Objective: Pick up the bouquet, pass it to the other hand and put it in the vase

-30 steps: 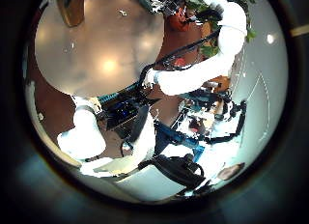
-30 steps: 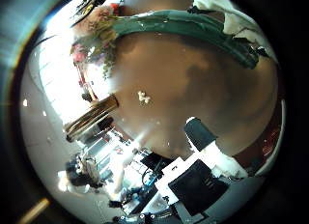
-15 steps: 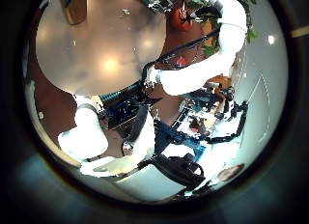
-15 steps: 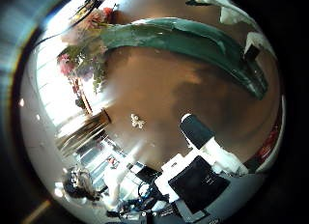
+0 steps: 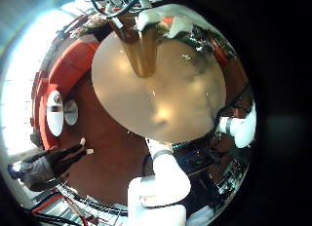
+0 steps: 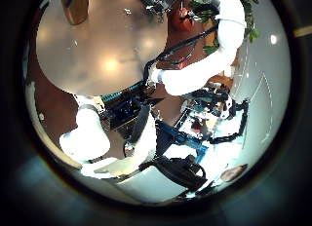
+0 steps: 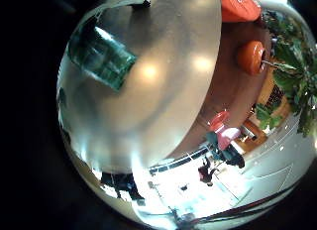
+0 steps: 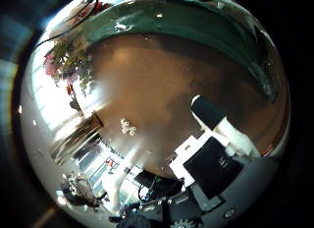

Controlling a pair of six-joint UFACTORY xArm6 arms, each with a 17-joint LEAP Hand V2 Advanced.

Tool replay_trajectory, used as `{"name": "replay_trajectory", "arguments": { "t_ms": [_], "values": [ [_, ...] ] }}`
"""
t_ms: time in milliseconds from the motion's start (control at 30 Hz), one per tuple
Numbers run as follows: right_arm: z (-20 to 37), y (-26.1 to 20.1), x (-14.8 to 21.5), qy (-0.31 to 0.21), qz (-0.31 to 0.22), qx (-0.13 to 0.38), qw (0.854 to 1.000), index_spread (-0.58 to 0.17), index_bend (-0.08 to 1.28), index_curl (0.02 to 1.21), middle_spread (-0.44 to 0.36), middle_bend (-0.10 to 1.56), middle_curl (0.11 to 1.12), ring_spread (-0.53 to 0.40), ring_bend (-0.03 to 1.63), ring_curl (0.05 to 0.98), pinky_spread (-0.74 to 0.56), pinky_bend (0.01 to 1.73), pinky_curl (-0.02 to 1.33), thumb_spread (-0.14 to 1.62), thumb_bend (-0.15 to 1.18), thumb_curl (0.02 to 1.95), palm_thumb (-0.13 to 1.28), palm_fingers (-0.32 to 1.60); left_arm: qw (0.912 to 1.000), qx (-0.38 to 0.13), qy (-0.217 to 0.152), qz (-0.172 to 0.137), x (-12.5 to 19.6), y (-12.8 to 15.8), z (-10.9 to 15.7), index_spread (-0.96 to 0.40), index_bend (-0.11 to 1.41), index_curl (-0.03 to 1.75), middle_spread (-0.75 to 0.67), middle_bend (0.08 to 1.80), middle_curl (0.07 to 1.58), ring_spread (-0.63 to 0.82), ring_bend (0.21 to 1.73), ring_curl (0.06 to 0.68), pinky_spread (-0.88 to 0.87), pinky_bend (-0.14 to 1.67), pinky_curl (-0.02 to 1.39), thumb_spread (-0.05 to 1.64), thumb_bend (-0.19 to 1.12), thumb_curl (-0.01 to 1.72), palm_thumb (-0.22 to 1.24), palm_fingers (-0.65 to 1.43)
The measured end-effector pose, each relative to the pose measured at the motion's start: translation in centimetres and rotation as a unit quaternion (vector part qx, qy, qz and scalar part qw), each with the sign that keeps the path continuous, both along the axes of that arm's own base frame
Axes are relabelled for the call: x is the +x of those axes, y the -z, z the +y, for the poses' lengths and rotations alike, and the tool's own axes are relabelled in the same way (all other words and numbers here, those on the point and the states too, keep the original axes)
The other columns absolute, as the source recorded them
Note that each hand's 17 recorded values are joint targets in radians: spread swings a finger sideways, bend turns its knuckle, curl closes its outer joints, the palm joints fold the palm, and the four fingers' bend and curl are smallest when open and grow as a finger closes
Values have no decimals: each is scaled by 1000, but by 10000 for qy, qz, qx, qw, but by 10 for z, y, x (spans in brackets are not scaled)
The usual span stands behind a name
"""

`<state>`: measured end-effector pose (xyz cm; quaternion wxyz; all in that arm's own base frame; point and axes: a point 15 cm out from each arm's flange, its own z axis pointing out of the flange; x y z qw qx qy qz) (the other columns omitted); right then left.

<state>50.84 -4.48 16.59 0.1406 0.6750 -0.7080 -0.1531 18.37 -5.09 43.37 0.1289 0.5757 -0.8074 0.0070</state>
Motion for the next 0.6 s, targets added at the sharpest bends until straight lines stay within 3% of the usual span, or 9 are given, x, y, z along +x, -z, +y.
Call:
{"name": "replay_trajectory", "arguments": {
  "t_ms": [167,200,233,267,400,600],
  "values": [
    [1,2,-1,-21,31,-8,10000,-301,343,452,-151,781,503,-187,970,359,-33,638,200,980,-12,550,840,702,10000,3,-1,22,0,1,0,49,178,359,422,198,339,598,430,207,556,184,264,1098,-22,304,276,113],
    [2,2,-1,-30,33,-14,10000,-345,370,465,-182,817,522,-221,1015,372,-141,752,219,968,-10,555,865,959,10000,4,-2,20,0,1,0,49,178,359,422,198,340,598,430,207,556,184,264,1098,-22,304,276,113],
    [1,2,-1,-41,38,-32,10000,-356,365,462,-189,813,522,-229,1018,371,-171,777,220,964,-10,557,873,992,10000,-6,2,24,0,1,0,49,179,359,422,198,340,598,430,207,556,184,264,1098,-22,304,276,113],
    [-1,2,-1,-68,39,-86,9999,-383,421,503,-208,828,542,-246,1047,396,-270,863,259,952,-9,561,895,1152,10000,-8,4,24,0,1,-1,49,179,359,421,198,341,598,429,207,556,184,264,1098,-22,304,276,113],
    [-7,3,-1,-174,63,-338,9993,-411,600,622,-232,925,605,-258,1136,461,-361,1022,346,928,-11,574,933,1305,10000,-13,5,0,0,-1,-1,49,179,358,421,198,341,598,429,207,556,184,263,1098,-22,304,276,113],
    [-9,-1,-1,-168,38,-398,9991,-410,869,807,-239,1126,740,-241,1316,554,-317,1295,478,856,9,626,1078,1232,10000,-11,-6,-28,-1,-3,-1,49,179,358,421,197,342,598,429,208,556,184,263,1098,-22,304,276,113]
  ]
}}
